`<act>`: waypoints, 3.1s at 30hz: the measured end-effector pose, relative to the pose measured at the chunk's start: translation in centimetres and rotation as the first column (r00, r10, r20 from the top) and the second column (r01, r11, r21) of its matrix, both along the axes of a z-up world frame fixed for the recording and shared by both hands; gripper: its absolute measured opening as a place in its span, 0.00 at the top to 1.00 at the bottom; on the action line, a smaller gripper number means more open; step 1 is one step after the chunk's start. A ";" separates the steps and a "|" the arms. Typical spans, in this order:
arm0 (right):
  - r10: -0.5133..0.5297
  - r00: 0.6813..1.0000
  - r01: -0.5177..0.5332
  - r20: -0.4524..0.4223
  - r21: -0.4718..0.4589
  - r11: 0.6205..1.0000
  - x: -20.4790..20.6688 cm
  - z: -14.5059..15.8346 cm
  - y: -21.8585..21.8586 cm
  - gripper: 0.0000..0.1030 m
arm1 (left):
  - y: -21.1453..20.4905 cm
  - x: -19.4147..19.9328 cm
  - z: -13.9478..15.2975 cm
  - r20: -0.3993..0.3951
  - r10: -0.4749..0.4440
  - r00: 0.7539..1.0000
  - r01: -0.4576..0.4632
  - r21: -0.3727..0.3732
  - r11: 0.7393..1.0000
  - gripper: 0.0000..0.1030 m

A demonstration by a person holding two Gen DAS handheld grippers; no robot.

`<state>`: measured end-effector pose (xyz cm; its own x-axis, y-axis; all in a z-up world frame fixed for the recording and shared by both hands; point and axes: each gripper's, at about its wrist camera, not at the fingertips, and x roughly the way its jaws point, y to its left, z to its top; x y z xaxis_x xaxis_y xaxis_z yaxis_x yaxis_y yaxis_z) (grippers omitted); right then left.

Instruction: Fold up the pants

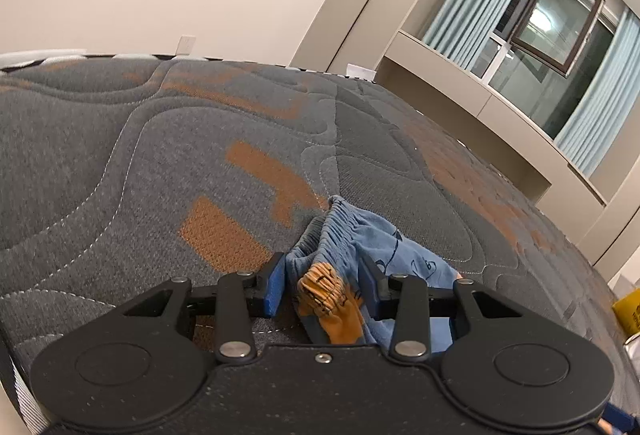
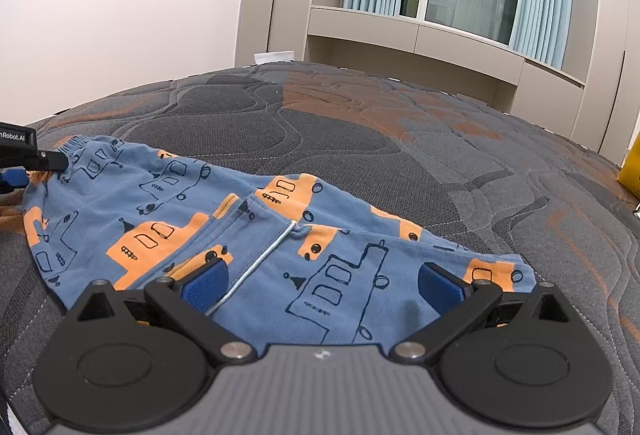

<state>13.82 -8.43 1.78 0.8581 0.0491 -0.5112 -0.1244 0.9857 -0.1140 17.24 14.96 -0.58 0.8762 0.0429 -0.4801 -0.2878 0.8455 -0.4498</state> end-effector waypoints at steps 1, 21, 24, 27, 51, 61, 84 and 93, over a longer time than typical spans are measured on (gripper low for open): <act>0.000 1.000 0.000 0.000 0.000 1.000 0.0 0.0 0.0 0.00 | 0.1 0.1 0.0 -0.004 0.001 1.000 -0.001 -0.007 1.000 0.58; -0.007 1.000 0.008 0.029 -0.027 1.000 -0.5 0.2 0.4 0.00 | -1.1 0.4 2.1 0.047 -0.007 0.999 0.006 0.011 1.000 0.82; -0.006 0.997 0.010 0.076 -0.044 0.999 -1.2 0.5 0.6 0.00 | -2.4 0.5 3.6 0.088 -0.046 0.995 0.042 0.049 0.998 0.82; -0.002 0.994 0.004 0.111 -0.019 1.000 -2.0 1.1 0.3 0.00 | -4.0 0.4 5.2 0.127 -0.097 0.987 0.085 0.097 0.992 0.82; -0.415 0.884 0.426 0.217 -0.006 0.905 -10.7 1.3 -15.5 0.00 | -27.8 -1.4 7.8 0.063 -0.715 0.697 0.650 0.367 0.666 0.82; -0.493 0.854 0.491 0.165 0.056 0.869 -11.8 -0.1 -19.1 0.00 | -31.9 -2.5 3.0 -0.054 -0.806 0.589 0.775 0.321 0.544 0.82; -0.388 0.916 0.364 0.102 0.195 0.911 -9.2 1.0 -17.4 0.00 | -19.1 -1.9 4.0 -0.010 -0.551 0.834 0.539 0.220 0.813 0.01; -0.254 0.966 0.243 0.048 0.167 0.955 -5.3 1.8 -11.7 0.00 | -14.9 -0.1 0.7 -0.143 -0.426 0.893 0.446 0.156 0.882 0.01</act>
<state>8.52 -20.13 3.62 0.8859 -0.0948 -0.4542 0.1298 0.9905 0.0464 17.18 0.06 0.08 0.7731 -0.2377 -0.5880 0.0927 0.9595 -0.2660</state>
